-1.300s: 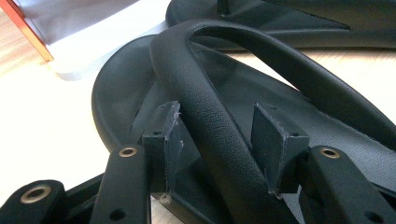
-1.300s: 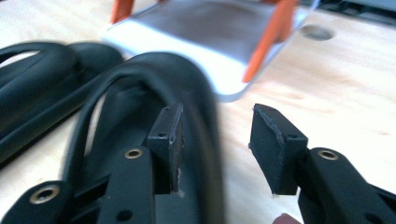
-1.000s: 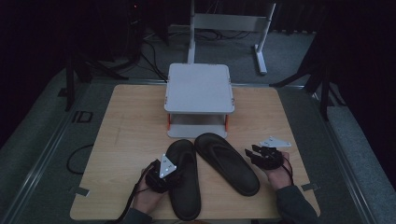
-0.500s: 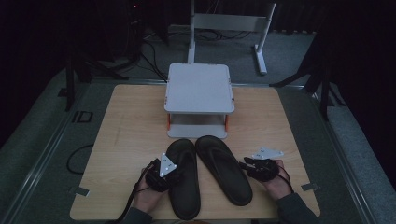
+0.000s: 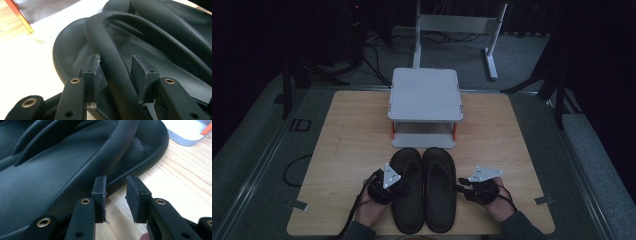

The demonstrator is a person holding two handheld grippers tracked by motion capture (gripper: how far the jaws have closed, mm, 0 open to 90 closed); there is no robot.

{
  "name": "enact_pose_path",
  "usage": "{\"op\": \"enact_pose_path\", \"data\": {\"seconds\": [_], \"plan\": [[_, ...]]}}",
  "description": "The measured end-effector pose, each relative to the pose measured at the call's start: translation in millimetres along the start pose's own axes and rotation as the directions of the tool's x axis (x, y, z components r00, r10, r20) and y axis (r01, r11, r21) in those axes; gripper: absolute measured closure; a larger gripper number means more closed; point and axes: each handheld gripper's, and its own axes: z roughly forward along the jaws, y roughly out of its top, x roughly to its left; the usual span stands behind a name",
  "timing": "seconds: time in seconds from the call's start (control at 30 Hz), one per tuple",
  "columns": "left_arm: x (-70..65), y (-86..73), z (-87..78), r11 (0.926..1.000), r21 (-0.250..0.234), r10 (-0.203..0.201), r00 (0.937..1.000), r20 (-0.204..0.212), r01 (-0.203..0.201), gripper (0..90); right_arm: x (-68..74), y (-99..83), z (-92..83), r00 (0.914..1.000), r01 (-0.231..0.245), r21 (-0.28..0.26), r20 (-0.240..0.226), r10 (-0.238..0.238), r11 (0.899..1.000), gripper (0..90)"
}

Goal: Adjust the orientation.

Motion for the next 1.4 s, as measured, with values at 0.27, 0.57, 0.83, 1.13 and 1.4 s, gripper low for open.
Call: {"op": "enact_pose_path", "data": {"seconds": [0.27,0.57,0.83,1.13,1.4], "plan": [[-2.5,4.2,-6.0,0.9998,-0.021,-0.001,1.0,-0.006,0.001,55.6,0.6,-0.3,0.2,1.0,-0.005,-0.004,-0.005,0.005,1.0,70.1],[-29.0,21.0,-23.3,0.9992,-0.041,0.001,0.9996,0.027,0.0,49.6,4.6,0.7,2.4,0.9998,0.004,-0.007,-0.019,-0.004,1.0,70.3],[-36.0,15.7,-22.9,0.9993,-0.01,-0.037,0.9986,0.037,0.037,39.3,17.1,6.5,9.1,0.9974,0.038,-0.009,-0.061,-0.039,0.999,69.3],[-41.1,2.9,-22.5,0.997,0.04,-0.066,0.9978,-0.008,0.066,36.0,32.9,16.2,19.5,0.9937,0.076,-0.012,-0.082,-0.077,0.997,68.5],[-48.8,-5.0,-13.9,0.9941,0.104,-0.028,0.9985,-0.048,0.033,46.7,38.0,20.2,22.0,0.9932,0.077,-0.02,-0.086,-0.078,0.997,68.3]]}}
